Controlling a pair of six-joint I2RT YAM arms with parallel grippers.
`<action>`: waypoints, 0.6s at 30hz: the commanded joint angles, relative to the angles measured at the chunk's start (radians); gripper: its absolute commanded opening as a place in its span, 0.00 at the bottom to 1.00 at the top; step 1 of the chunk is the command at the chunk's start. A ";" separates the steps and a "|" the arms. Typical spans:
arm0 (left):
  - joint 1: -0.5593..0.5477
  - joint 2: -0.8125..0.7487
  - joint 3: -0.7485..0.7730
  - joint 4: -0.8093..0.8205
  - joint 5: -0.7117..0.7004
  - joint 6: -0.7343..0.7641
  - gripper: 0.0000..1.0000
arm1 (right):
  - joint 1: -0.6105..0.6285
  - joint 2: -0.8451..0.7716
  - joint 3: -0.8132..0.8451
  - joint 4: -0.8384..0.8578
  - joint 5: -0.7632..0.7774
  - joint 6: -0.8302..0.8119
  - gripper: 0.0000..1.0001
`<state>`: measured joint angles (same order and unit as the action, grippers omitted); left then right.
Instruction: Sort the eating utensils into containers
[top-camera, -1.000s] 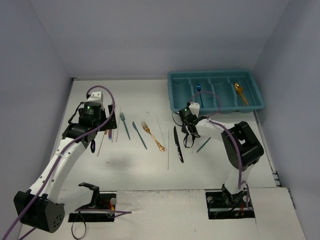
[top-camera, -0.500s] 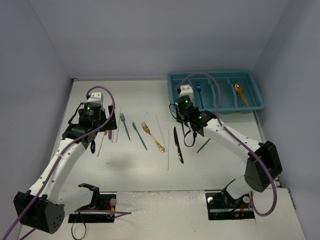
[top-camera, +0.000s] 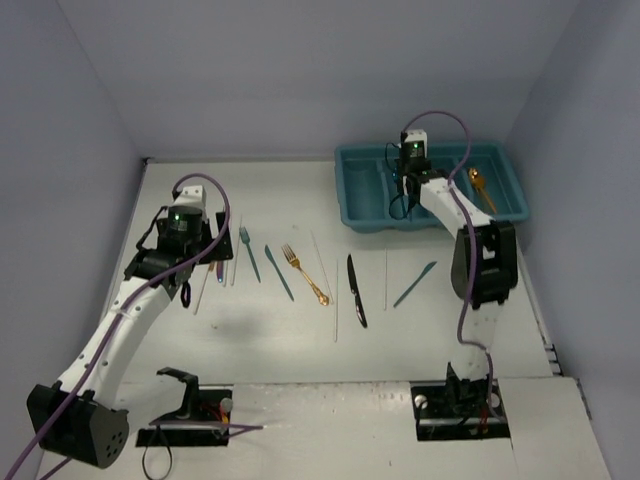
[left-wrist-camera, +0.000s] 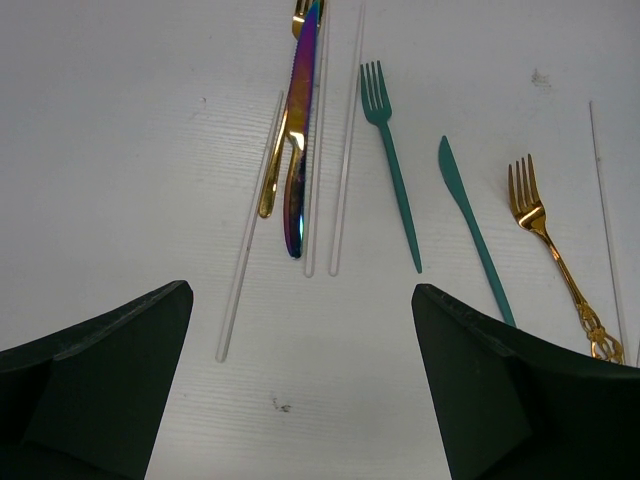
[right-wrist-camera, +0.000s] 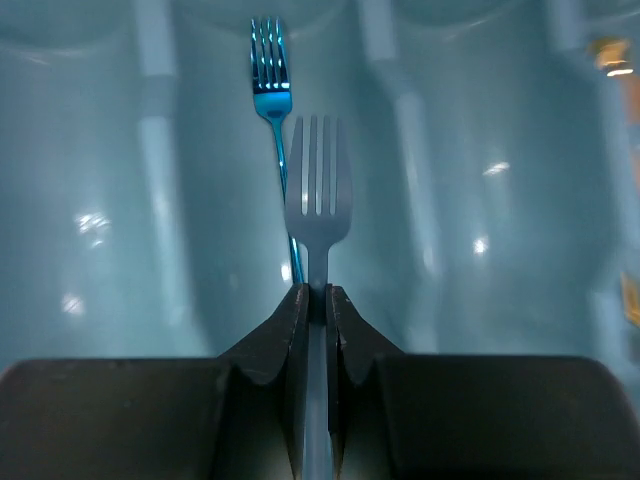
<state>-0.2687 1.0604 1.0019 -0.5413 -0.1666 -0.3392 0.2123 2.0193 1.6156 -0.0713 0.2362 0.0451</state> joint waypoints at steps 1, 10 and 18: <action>-0.001 0.004 0.014 0.040 -0.028 0.025 0.90 | -0.014 0.089 0.153 0.032 -0.018 -0.036 0.05; -0.001 -0.015 0.015 0.038 -0.079 0.040 0.90 | 0.027 0.023 0.173 0.031 -0.025 -0.093 0.46; -0.003 -0.099 -0.014 0.038 -0.125 0.080 0.90 | 0.271 -0.274 -0.071 0.031 -0.074 -0.126 0.50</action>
<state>-0.2687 1.0311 0.9920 -0.5409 -0.2409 -0.3024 0.3285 1.9564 1.6257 -0.0824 0.2072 -0.0561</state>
